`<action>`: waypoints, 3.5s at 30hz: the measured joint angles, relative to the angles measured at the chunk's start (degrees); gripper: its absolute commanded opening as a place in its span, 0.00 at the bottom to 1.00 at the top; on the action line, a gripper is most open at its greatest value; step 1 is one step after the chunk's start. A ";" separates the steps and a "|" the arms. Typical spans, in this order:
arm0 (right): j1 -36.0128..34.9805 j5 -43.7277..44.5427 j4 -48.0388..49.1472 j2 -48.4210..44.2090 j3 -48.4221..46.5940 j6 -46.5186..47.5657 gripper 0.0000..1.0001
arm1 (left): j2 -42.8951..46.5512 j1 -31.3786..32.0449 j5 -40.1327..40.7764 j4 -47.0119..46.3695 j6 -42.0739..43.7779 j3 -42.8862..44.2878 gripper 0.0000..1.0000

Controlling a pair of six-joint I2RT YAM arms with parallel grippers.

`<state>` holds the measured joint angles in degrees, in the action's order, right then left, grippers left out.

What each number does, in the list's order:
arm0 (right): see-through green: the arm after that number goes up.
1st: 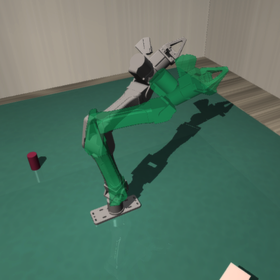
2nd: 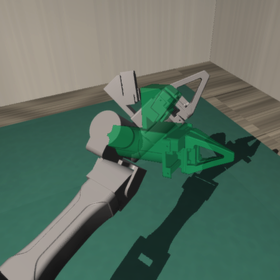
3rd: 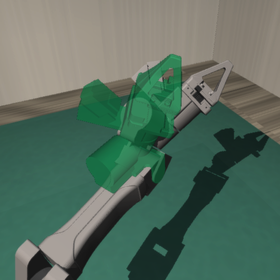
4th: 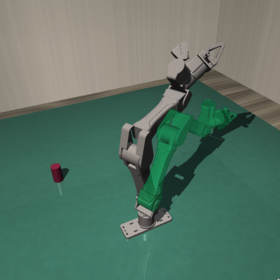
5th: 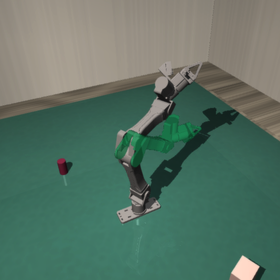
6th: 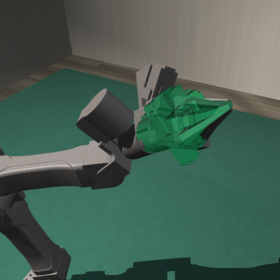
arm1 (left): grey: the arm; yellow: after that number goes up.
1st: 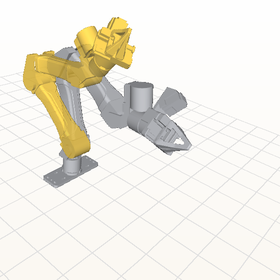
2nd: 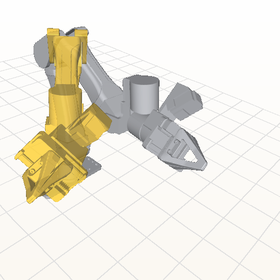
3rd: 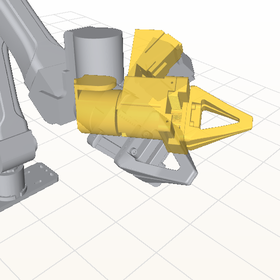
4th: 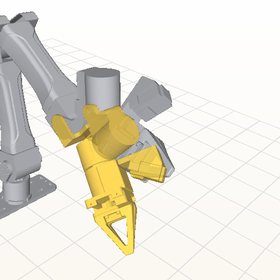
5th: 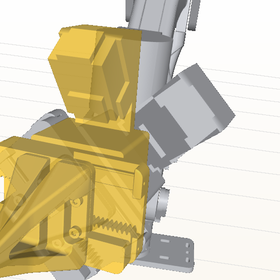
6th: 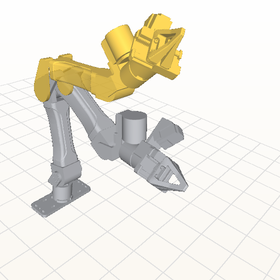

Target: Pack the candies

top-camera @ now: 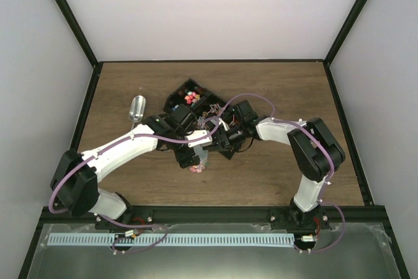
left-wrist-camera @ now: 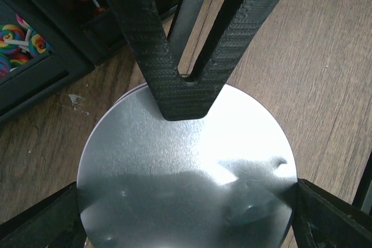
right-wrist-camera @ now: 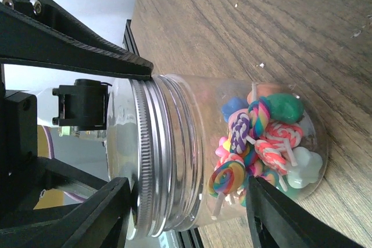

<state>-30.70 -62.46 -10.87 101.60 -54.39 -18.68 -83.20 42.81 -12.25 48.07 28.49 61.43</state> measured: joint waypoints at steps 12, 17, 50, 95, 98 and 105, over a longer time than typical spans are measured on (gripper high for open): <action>-0.15 2.60 -1.09 0.00 -0.22 0.68 0.57 | 3.78 0.00 -1.14 0.46 -0.46 0.00 1.00; -0.15 2.95 -1.29 0.00 -0.22 0.94 0.59 | 6.03 -0.02 -1.73 0.46 -1.51 0.00 0.91; 0.13 3.52 -2.84 -2.23 -0.24 3.72 0.48 | 3.82 -1.36 2.01 1.44 -2.93 2.60 0.32; 0.31 3.54 -3.28 -2.71 -1.92 4.96 0.44 | 1.09 -0.11 2.16 8.76 3.02 2.67 0.77; 1.09 3.39 -3.26 -2.73 -1.92 4.92 0.47 | 1.11 -0.13 1.51 9.84 2.38 5.92 0.99; 4.96 1.62 0.46 -6.93 2.82 3.52 0.67 | 1.29 0.04 1.16 9.84 -0.39 8.04 1.00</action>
<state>-25.74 -60.84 -10.41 94.67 -51.57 -15.16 -81.91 42.85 -11.09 57.91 28.10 69.47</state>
